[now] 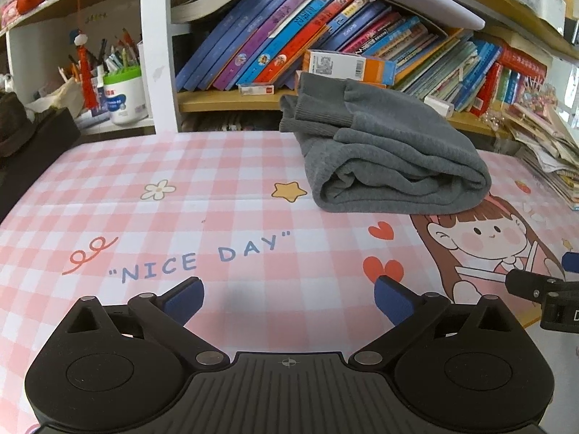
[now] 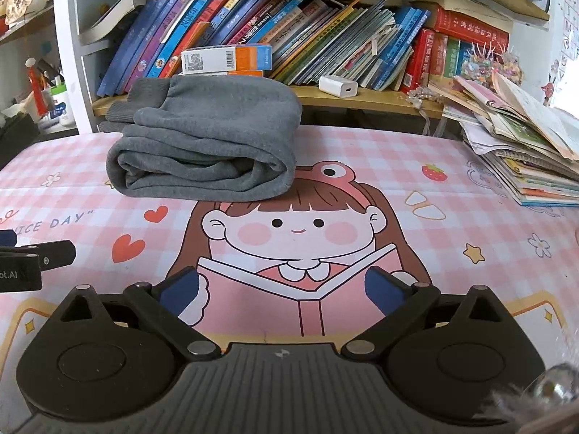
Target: Fold clothes
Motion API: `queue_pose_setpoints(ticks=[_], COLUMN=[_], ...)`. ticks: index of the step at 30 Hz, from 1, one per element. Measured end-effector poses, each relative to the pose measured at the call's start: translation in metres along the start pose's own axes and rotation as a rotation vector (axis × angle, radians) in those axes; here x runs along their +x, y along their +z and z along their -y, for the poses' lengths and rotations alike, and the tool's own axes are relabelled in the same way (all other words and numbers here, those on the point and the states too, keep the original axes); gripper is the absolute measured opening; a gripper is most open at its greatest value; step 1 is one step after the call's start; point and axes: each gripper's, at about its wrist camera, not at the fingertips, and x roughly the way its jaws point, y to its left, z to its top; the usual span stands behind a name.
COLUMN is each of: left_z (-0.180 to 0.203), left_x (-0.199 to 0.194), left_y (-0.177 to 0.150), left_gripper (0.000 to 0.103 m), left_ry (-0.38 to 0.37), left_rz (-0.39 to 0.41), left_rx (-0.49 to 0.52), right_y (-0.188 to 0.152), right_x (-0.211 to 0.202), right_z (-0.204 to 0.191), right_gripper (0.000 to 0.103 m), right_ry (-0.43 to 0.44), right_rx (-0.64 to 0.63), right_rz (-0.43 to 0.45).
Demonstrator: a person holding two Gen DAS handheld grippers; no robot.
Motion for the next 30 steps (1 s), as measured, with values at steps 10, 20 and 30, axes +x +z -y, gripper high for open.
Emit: queue_pose_setpoints(ticks=[10, 20, 30], left_z=[-0.0022, -0.0014, -0.0060], left_x=[0.0010, 0.0028, 0.0069], left_y=[0.0003, 0.0006, 0.0003], left_gripper=[0.102, 0.103, 0.103], left_ry=[-0.004, 0.005, -0.011], left_rz=[-0.001, -0.001, -0.010], left_rx=[-0.023, -0.004, -0.021], right_y=[-0.0002, -0.0001, -0.0004], right_x=[0.0017, 0.0035, 0.0081], right_z=[-0.0011, -0.0003, 0.0004], right_gripper=[0.099, 0.099, 0.099], right_ry=[0.005, 0.005, 0.006], right_rx=[0.001, 0.004, 0.008], right_rz=[-0.005, -0.012, -0.024])
